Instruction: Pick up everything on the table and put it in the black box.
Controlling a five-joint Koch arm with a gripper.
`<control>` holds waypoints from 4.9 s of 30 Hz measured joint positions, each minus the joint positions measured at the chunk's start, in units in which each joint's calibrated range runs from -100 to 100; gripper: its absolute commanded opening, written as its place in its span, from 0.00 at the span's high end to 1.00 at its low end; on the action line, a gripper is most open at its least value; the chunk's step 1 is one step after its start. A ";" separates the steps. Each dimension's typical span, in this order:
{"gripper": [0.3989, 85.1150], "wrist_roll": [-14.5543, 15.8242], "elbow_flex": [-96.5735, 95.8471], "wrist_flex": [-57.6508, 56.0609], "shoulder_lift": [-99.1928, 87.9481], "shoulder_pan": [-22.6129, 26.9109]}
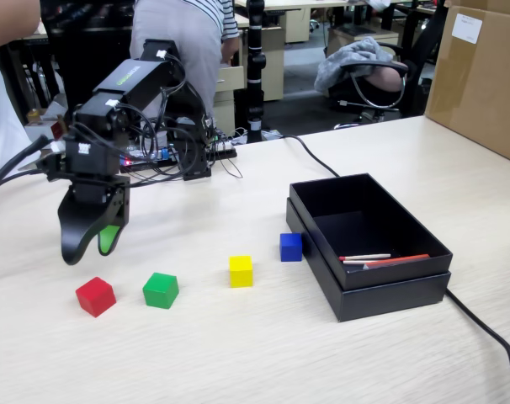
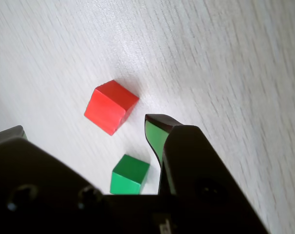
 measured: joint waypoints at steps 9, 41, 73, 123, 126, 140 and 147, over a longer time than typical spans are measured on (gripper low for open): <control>0.44 0.05 9.49 0.00 15.02 0.29; 0.84 1.27 0.09 -7.67 -27.44 6.64; 0.84 12.80 9.31 -8.90 2.85 34.97; 0.41 6.89 -44.64 5.27 -69.77 14.41; 0.41 6.84 -44.73 5.27 -69.77 14.41; 0.43 6.64 -24.01 6.12 -39.22 10.84; 0.43 6.01 -13.14 5.50 -19.81 9.13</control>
